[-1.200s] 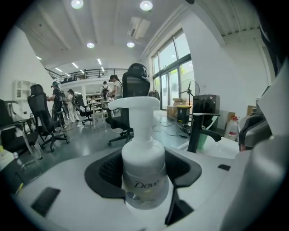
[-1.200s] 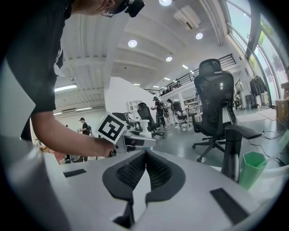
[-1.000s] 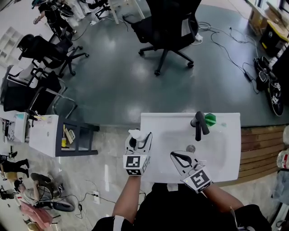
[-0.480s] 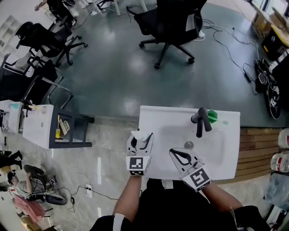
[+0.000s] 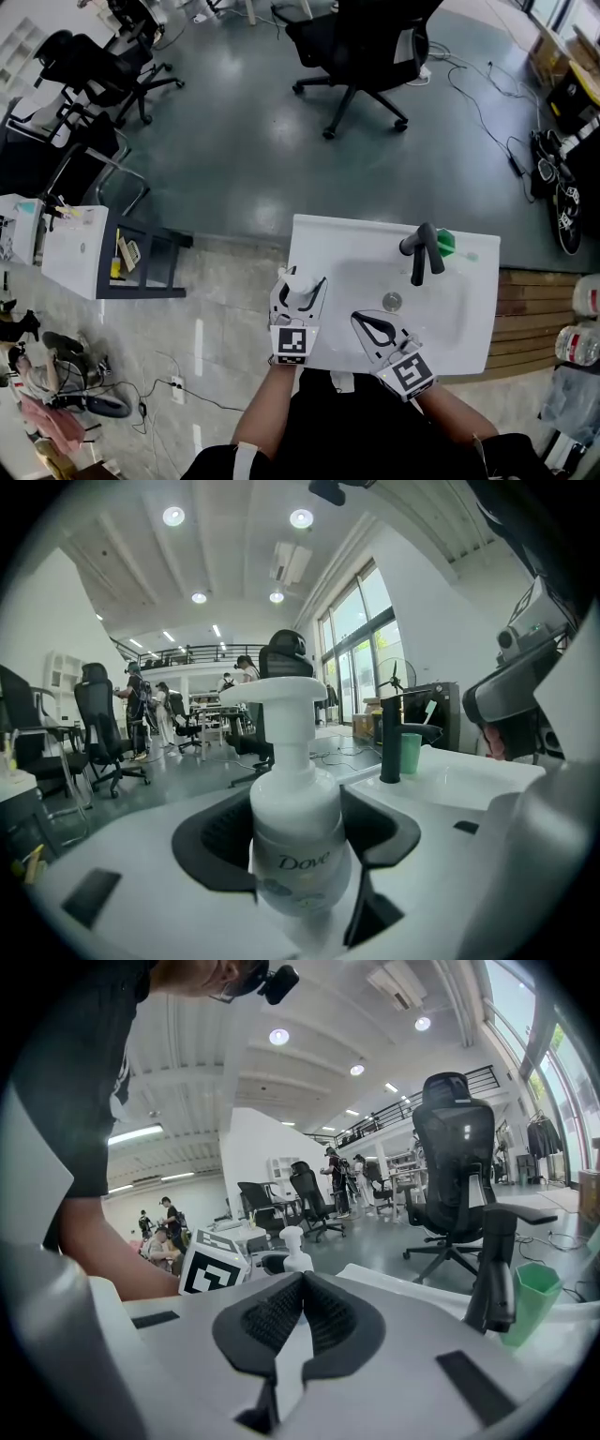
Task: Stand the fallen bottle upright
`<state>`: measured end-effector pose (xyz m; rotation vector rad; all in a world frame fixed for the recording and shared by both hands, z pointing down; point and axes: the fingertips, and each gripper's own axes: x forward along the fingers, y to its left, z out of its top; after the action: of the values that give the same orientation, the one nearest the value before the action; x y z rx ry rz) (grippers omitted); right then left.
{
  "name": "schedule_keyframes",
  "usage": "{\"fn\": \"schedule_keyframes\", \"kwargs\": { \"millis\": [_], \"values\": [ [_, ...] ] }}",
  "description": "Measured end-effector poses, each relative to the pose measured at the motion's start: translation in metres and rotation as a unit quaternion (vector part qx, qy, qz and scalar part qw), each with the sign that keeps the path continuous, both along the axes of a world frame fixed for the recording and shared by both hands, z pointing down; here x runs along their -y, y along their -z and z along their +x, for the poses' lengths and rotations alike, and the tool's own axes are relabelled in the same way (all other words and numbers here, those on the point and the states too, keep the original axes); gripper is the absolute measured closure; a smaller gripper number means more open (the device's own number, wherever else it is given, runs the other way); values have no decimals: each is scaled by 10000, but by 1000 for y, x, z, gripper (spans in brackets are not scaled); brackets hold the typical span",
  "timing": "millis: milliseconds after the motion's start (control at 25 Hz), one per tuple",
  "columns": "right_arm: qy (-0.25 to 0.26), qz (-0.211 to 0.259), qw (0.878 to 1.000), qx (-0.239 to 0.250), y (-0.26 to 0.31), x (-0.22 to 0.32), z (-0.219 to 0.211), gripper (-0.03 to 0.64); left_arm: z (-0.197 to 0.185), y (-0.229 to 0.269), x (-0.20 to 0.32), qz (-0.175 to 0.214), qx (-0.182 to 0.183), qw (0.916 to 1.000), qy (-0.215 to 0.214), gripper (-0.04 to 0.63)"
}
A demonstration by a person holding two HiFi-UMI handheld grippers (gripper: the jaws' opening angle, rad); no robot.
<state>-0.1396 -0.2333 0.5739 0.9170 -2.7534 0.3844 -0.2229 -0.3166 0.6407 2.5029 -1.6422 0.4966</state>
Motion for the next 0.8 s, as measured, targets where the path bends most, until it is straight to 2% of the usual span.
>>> {"fn": "schedule_keyframes", "kwargs": {
  "millis": [160, 280, 520, 680, 800],
  "values": [
    [28, -36, 10000, 45, 7, 4, -6, 601, 0, 1, 1, 104, -13, 9999, 28, 311],
    [93, 266, 9996, 84, 14, 10, -8, 601, 0, 5, -3, 55, -116, 9999, 26, 307],
    [-15, 4, 10000, 84, 17, 10, -10, 601, -7, 11, -17, 33, -116, 9999, 50, 296],
    [-16, 236, 9992, 337, 35, 15, -12, 601, -15, 24, -31, 30, -91, 9999, 139, 295],
    [-14, 273, 9990, 345, 46, 19, -14, 601, -24, 41, -43, 262, -159, 9993, 223, 296]
  ]
}}
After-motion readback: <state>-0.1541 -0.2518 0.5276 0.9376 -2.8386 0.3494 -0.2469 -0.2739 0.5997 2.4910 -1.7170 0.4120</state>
